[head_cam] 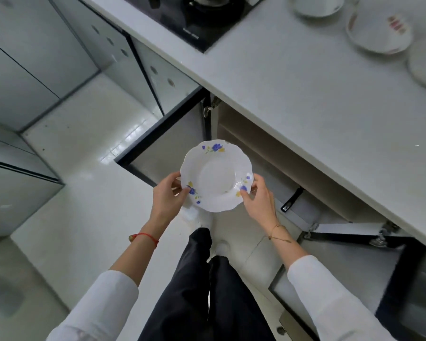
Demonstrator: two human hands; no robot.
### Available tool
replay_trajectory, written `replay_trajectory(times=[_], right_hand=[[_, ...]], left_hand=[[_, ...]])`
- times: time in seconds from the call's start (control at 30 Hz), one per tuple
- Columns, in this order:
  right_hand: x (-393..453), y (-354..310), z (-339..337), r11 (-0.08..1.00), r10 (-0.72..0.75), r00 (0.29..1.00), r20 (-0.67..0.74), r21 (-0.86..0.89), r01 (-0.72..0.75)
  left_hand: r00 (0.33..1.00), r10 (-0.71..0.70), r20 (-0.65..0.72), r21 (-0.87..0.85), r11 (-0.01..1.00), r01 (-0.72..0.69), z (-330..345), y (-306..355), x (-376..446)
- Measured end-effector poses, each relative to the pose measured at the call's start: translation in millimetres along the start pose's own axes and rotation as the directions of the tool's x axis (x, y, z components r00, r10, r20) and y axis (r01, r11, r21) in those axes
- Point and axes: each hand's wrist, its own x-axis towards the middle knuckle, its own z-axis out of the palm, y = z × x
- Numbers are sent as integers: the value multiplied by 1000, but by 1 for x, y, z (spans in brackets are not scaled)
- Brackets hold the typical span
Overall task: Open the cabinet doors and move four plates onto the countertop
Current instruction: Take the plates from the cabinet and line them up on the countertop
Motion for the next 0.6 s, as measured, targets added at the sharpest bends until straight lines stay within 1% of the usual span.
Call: replay_trajectory(times=[0.1, 0.23, 0.4, 0.6], right_hand=[[-20, -25, -28, 999, -33, 999, -4, -7, 33], [-43, -53, -58, 997, -71, 996, -47, 6, 71], [-67, -74, -85, 993, -108, 979, -172, 26, 114], [-77, -86, -110, 992, -104, 951, -291, 44, 121]], left_hand=[[999, 42, 18, -25, 999, -42, -19, 29, -22], [993, 116, 8, -31, 993, -116, -38, 65, -41], [980, 194, 48, -52, 980, -192, -53, 100, -47], [954, 280, 110, -55, 960, -276, -52, 134, -40]])
